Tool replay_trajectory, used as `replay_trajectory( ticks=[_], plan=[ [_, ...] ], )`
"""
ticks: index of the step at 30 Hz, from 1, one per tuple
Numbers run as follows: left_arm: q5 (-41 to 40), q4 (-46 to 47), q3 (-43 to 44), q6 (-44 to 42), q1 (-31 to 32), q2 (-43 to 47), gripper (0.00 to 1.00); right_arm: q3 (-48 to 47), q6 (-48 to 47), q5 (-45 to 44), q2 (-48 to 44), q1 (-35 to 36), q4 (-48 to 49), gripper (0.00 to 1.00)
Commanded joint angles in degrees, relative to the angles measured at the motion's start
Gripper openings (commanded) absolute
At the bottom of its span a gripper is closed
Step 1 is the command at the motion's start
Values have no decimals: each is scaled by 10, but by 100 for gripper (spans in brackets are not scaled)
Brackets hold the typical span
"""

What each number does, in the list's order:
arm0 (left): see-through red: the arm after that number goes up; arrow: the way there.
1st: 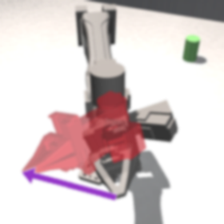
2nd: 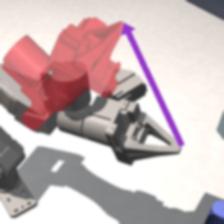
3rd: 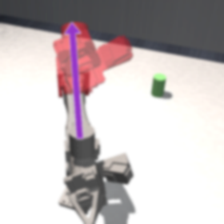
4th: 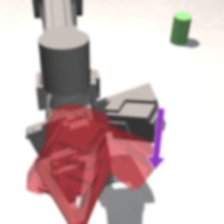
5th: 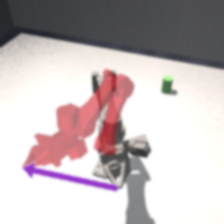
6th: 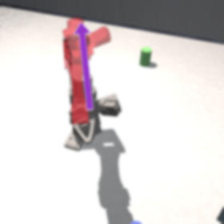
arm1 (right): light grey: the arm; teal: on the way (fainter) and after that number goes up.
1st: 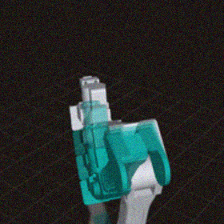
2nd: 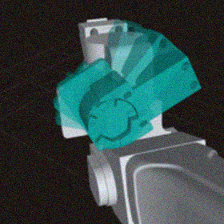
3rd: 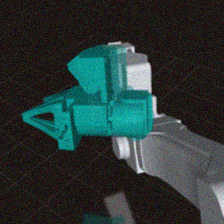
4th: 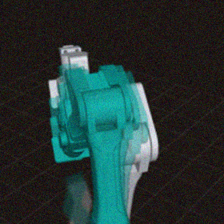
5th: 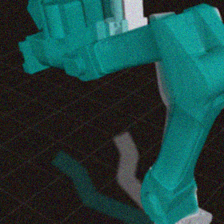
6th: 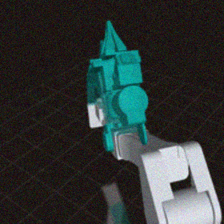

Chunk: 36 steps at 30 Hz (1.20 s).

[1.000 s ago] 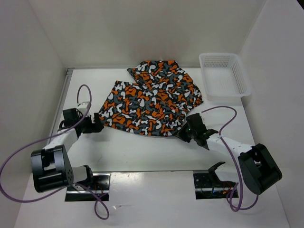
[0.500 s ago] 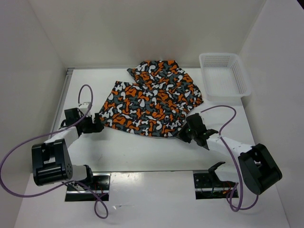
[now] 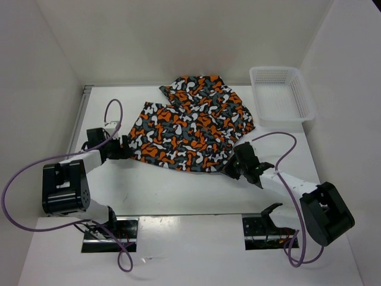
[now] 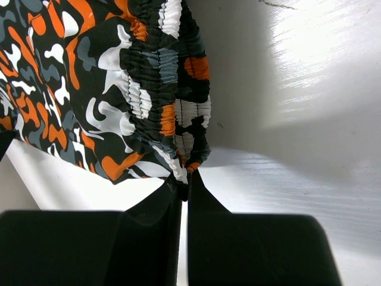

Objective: Fold and stack the shorts
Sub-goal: Fold the shorts

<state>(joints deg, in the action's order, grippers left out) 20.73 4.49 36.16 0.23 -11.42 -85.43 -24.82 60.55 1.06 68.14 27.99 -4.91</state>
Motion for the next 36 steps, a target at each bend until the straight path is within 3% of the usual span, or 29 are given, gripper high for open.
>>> replay_trajectory(
  ticks=[1, 5, 6, 7, 10, 14, 17, 19, 25, 32, 36],
  plan=[
    [2, -17, 3, -2, 1, -13, 76, -9, -3, -5, -14, 5, -5, 0],
    [-5, -39, 14, -2, 1, -7, 52, -9, -3, -5, -14, 5, -5, 0],
    [-10, -51, 20, -2, 1, -7, 41, -9, -3, -5, -14, 5, -10, 0],
    [-10, -58, 25, -2, 1, -7, 21, -9, -3, -5, -14, 5, -10, 0],
    [-10, -78, 52, -2, 1, -7, 0, -9, -3, -18, -26, 5, -29, 10],
    [-5, -99, 64, -2, 1, 0, 0, -4, 7, -23, -42, 5, -43, 55],
    [2, -99, 45, -2, 1, 13, 0, -4, 19, -12, -49, 5, -48, 75],
    [8, -99, 37, -2, 1, 25, 0, 1, 32, -1, -59, 5, -42, 80],
    [19, -99, 31, -2, 1, 31, 0, 13, 43, 12, -44, 5, -7, 78],
    [24, -99, 31, -2, 1, 41, 0, 1, 48, -17, 30, 5, 23, 62],
    [29, -106, 37, -2, 1, 52, 0, -17, 48, -44, 59, 5, 41, 47]
  ],
)
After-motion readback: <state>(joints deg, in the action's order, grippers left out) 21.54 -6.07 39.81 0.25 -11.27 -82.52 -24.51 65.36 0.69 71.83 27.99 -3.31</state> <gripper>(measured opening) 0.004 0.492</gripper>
